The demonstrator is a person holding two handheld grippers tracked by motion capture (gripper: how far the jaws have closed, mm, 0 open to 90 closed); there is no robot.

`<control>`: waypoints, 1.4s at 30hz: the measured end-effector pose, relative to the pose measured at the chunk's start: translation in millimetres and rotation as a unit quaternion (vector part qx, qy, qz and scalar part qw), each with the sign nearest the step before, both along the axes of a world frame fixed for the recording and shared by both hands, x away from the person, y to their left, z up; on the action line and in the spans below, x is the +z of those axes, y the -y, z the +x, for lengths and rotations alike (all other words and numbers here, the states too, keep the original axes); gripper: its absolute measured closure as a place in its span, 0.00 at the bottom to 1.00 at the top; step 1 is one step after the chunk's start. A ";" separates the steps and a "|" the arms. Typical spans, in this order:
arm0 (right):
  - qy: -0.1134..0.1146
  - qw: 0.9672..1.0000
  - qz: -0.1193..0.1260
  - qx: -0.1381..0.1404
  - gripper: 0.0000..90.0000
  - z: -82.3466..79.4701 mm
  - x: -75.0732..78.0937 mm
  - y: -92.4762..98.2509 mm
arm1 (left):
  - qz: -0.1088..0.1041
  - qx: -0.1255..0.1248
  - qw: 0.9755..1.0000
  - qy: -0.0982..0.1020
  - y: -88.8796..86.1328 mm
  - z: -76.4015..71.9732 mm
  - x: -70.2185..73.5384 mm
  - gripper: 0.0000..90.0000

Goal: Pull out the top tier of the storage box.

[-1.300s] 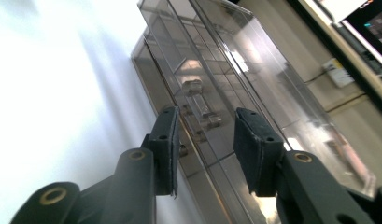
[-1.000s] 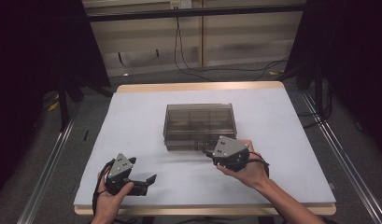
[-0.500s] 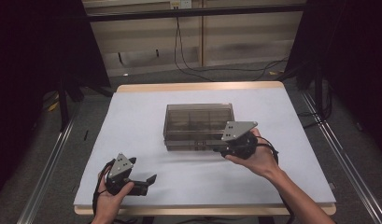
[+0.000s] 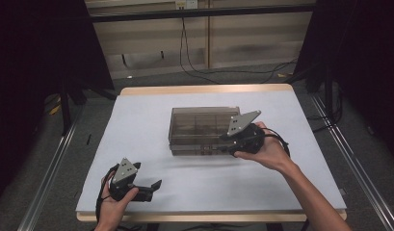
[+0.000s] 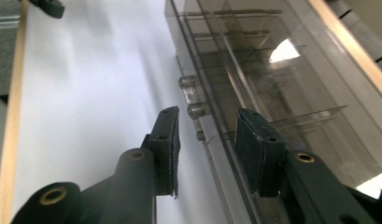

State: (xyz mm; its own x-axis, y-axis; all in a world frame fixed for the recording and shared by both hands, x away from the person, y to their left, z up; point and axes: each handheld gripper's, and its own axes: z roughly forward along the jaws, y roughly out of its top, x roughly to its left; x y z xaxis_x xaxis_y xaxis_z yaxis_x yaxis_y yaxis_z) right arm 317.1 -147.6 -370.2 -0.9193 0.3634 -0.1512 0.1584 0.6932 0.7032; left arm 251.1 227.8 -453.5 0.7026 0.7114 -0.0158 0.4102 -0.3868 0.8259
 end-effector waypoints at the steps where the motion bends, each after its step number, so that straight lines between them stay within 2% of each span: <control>1: -0.010 1.000 -0.004 0.006 0.68 1.8 -0.3 -0.5 | -0.002 0.001 1.000 0.000 0.4 -0.2 -0.1 0.03; 3: -0.024 1.000 -0.012 0.016 0.68 7.0 -1.8 -2.0 | -0.002 0.001 1.000 0.000 0.6 -0.2 -0.2 0.04; 5: -0.029 0.999 -0.031 0.020 0.68 12.1 -2.2 -3.9 | -0.001 0.003 1.000 0.003 0.2 -0.1 0.4 0.03; 7: -0.036 0.999 -0.018 0.024 0.68 16.9 -1.1 -3.8 | -0.001 0.004 1.000 0.003 0.0 0.2 0.4 0.03; 10: -0.049 0.997 -0.039 0.036 0.68 21.1 -1.5 -8.0 | -0.002 0.003 1.000 0.001 0.3 0.1 -0.4 0.04; 11: -0.057 0.997 -0.039 0.037 0.68 22.1 -2.0 -8.7 | -0.002 0.003 1.000 0.001 0.4 0.0 -0.3 0.04; 13: -0.054 0.997 -0.043 0.033 0.69 24.4 -2.5 -8.4 | 0.001 0.002 1.000 0.005 -0.2 -0.3 0.5 0.04; 15: -0.063 0.997 -0.038 0.035 0.69 26.0 -3.2 -6.8 | -0.001 0.003 1.000 0.002 -0.2 -0.5 0.2 0.04; 17: -0.075 0.995 -0.053 0.038 0.68 26.8 -5.8 -7.6 | -0.001 0.003 1.000 0.003 -0.1 -0.5 0.3 0.04; 23: -0.071 0.995 -0.066 0.033 0.68 29.8 -12.0 -11.8 | 0.000 0.000 1.000 0.005 0.1 -1.2 1.0 0.04; 26: -0.079 0.994 -0.064 0.036 0.69 32.6 -14.3 -14.5 | -0.003 -0.001 1.000 0.005 0.0 -1.6 1.1 0.04; 32: -0.086 0.992 -0.077 0.042 0.69 34.2 -15.5 -15.3 | -0.004 -0.001 1.000 0.004 -0.9 -1.4 1.2 0.04; 37: -0.092 0.992 -0.077 0.047 0.76 34.8 -16.0 -12.3 | -0.003 -0.002 1.000 0.005 -0.2 -1.5 1.3 0.04; 42: -0.088 0.991 -0.084 0.049 0.82 34.2 -15.9 -11.9 | -0.003 -0.001 1.000 0.005 -0.8 -1.5 1.4 0.03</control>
State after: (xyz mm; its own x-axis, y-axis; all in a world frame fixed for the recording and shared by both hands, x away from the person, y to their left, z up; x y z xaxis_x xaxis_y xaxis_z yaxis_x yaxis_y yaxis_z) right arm 351.3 -135.7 -386.1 -0.9667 0.2534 -0.0366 0.1934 0.8164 0.5442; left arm 249.5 228.6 -452.2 0.7035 0.7106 -0.0138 0.4022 -0.3820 0.8321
